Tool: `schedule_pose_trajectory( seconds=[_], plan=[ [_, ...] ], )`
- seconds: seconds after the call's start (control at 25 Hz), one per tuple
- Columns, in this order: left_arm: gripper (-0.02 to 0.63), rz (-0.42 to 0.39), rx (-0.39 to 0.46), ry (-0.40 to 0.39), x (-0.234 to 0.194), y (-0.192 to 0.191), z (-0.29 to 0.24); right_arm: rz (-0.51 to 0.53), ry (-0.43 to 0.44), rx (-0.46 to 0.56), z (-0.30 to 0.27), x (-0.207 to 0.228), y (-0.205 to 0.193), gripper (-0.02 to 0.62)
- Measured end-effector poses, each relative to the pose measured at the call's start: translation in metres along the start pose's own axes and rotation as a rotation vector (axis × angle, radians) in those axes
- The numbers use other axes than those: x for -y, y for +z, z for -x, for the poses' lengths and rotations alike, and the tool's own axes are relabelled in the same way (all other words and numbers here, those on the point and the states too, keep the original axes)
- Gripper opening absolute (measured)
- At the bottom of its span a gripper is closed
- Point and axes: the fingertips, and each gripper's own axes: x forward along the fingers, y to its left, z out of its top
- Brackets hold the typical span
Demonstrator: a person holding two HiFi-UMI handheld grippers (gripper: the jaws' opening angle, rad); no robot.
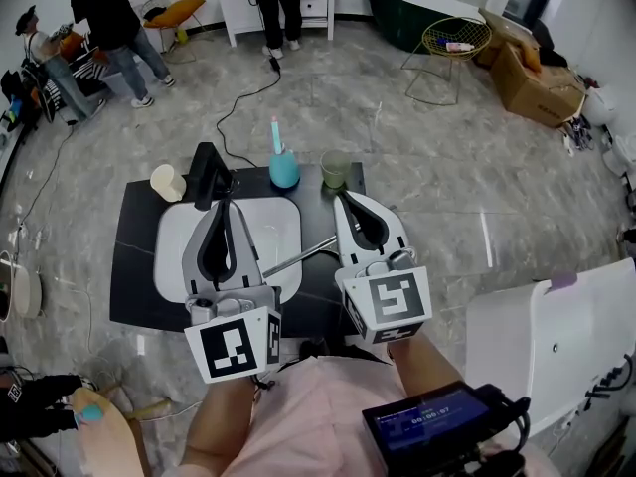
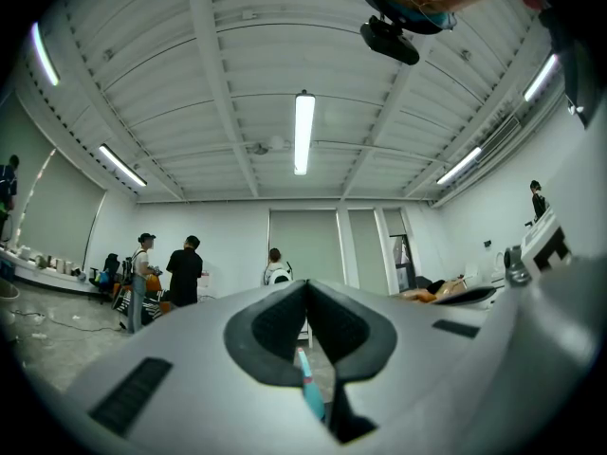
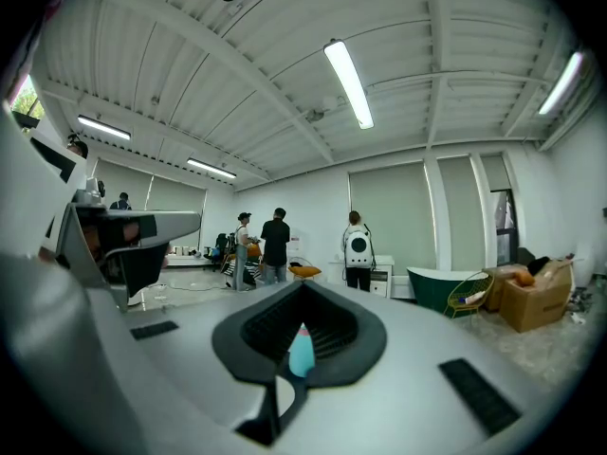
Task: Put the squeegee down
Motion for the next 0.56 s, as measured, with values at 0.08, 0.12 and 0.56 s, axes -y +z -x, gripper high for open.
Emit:
schedule_pose_trajectory(
  seconds=[0.08, 0.12, 0.56],
  plan=[
    [0.009, -0.001, -0.002, 0.002, 0.0004, -0.0011, 0.0001, -0.001, 0.002, -0.002, -0.0004, 0.0000, -0.0012, -0.002],
    [0.009, -0.002, -0.003, 0.002, 0.0005, -0.0014, 0.0001, -0.002, 0.003, -0.002, -0.0006, 0.0000, -0.0015, -0.002],
    [0.009, -0.005, -0.008, 0.006, 0.0024, -0.0042, -0.0012, -0.008, 0.009, -0.007, -0.0019, 0.0014, -0.0047, -0.002]
  ],
)
